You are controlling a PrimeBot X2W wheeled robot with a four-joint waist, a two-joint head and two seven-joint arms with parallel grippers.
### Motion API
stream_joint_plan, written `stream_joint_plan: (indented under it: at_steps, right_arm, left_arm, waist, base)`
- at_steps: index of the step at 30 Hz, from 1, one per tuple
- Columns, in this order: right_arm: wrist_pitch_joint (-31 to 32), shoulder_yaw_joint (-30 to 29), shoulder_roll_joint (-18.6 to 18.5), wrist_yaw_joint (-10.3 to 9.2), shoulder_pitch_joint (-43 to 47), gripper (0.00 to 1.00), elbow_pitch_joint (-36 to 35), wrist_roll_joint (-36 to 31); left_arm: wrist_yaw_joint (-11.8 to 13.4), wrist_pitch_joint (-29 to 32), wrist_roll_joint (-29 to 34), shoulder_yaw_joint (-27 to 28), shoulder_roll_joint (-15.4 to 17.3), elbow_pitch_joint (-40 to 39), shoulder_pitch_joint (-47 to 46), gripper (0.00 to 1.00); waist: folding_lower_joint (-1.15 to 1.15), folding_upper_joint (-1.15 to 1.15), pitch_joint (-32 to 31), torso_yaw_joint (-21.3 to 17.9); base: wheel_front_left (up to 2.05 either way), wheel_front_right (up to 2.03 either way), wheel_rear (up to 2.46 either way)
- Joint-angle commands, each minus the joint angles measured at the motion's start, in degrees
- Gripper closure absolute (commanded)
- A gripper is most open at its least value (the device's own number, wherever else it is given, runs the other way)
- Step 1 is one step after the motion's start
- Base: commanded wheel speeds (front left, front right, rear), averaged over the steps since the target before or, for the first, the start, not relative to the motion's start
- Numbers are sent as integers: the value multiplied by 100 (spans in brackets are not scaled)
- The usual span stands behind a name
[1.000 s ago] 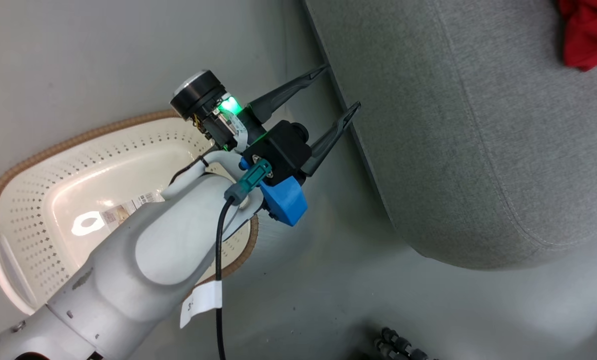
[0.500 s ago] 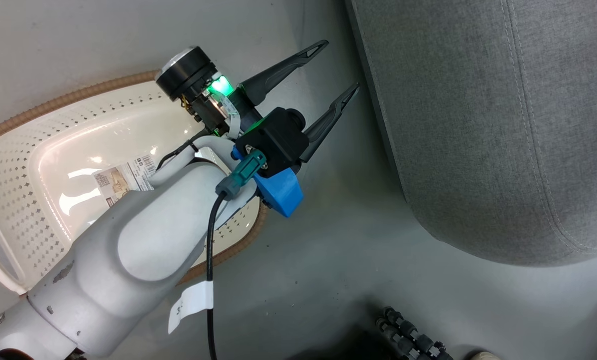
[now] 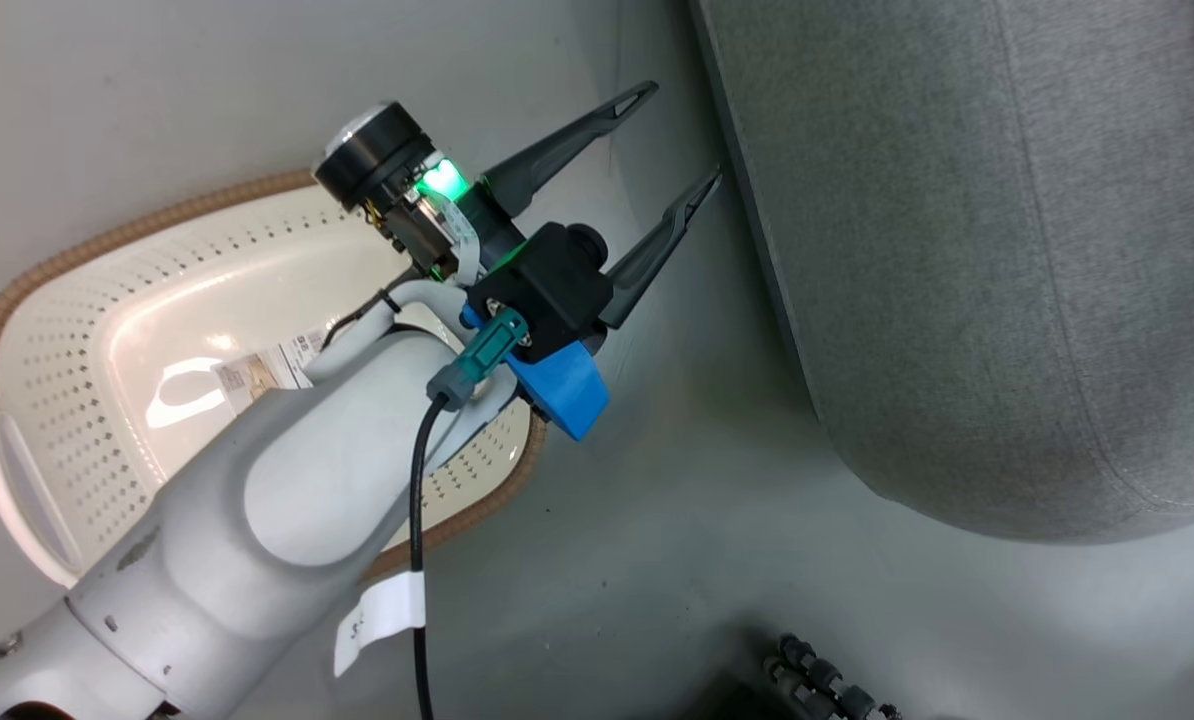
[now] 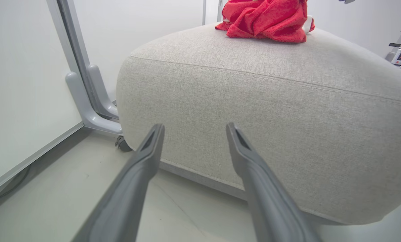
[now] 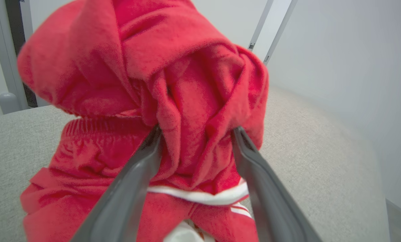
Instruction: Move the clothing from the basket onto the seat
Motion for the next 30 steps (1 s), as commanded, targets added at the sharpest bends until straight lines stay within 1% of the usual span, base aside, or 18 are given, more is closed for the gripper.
stream_joint_plan:
  at_steps: [1, 8, 11, 13, 16, 22, 23, 24, 30]
  right_arm:
    - [-2, 57, 3, 1, 329, 0, -162, -53]
    - [-2, 447, 120, 1, 1253, 0, -883, 55]
    - [-2, 773, 187, 1, 1637, 0, -1199, 143]
    - [-2, 994, 192, 1, 1868, 0, -1397, 187]
    - [-2, 1394, 200, 1, 2150, 0, -1588, 238]
    - [-2, 2114, 208, 1, 2518, 0, -1770, 297]
    - [-2, 2204, 219, 1, 2573, 0, -1794, 302]
    - [-2, 2204, 219, 1, 2573, 0, -1794, 302]
    - [-2, 2758, 266, 1, 2842, 0, -1788, 357]
  left_arm:
    - [36, -84, -51, 1, -54, 62, 96, 0]
    - [142, -283, -232, 115, -249, 322, 376, 0]
    - [208, -321, -323, 242, -340, 402, 547, 0]
    - [280, -326, -367, 415, -415, 313, 657, 0]
    - [407, -323, -381, 775, -476, 101, 958, 0]
    - [564, -324, -341, 1659, -578, -192, 1626, 0]
    - [563, -325, -320, 1820, -605, -237, 1756, 0]
    - [563, -325, -320, 1820, -605, -237, 1756, 0]
    - [497, -322, -141, 2630, -746, -324, 2439, 0]
  waist:
    - [0, 0, -231, 42]
    - [0, 0, -914, 152]
    - [0, 0, -1257, 254]
    - [0, 0, -1478, 356]
    - [0, 0, -1812, 546]
    - [0, 0, -2474, 958]
    - [0, 0, -2580, 1036]
    - [0, 0, -2580, 1036]
    - [0, 0, -3147, 1432]
  base:
    - [0, 0, 0]
    - [0, 0, 0]
    - [0, 0, 0]
    - [0, 0, 0]
    - [0, 0, 0]
    - [0, 0, 0]
    - [0, 0, 0]
    - [0, 0, 0]
    - [0, 0, 0]
